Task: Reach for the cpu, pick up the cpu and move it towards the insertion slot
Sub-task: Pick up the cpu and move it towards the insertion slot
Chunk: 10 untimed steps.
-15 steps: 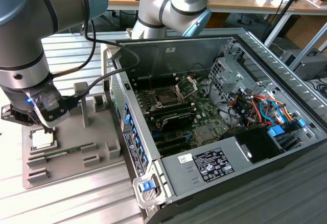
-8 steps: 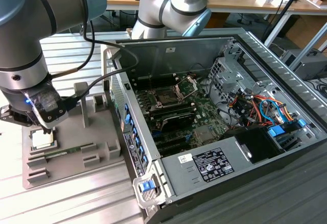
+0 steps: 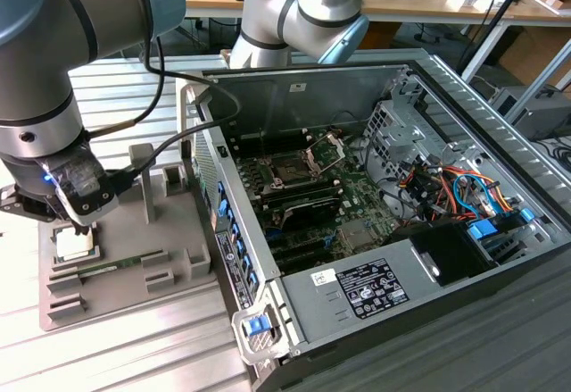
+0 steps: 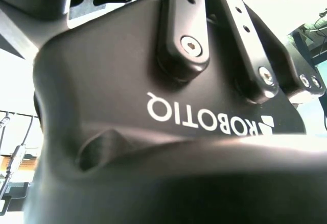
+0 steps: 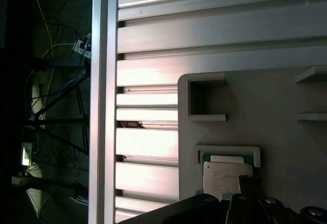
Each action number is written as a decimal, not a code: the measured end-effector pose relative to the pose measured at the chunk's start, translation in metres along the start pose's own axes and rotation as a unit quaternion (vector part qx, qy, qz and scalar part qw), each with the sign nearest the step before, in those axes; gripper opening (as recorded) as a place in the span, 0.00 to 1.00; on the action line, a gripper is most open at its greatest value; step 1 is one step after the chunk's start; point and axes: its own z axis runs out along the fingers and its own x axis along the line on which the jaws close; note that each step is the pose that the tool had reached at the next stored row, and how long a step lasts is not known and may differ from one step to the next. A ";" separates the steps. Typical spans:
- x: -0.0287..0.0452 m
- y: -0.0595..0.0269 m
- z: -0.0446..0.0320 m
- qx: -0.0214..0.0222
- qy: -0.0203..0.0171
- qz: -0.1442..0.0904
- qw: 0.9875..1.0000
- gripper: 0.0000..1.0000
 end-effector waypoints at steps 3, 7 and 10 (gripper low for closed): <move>0.0003 0.0000 0.0004 0.000 0.000 0.000 1.000 0.10; 0.0012 -0.0001 0.0022 0.000 0.000 0.000 1.000 0.10; 0.0012 -0.0001 0.0027 0.000 0.000 0.000 1.000 0.10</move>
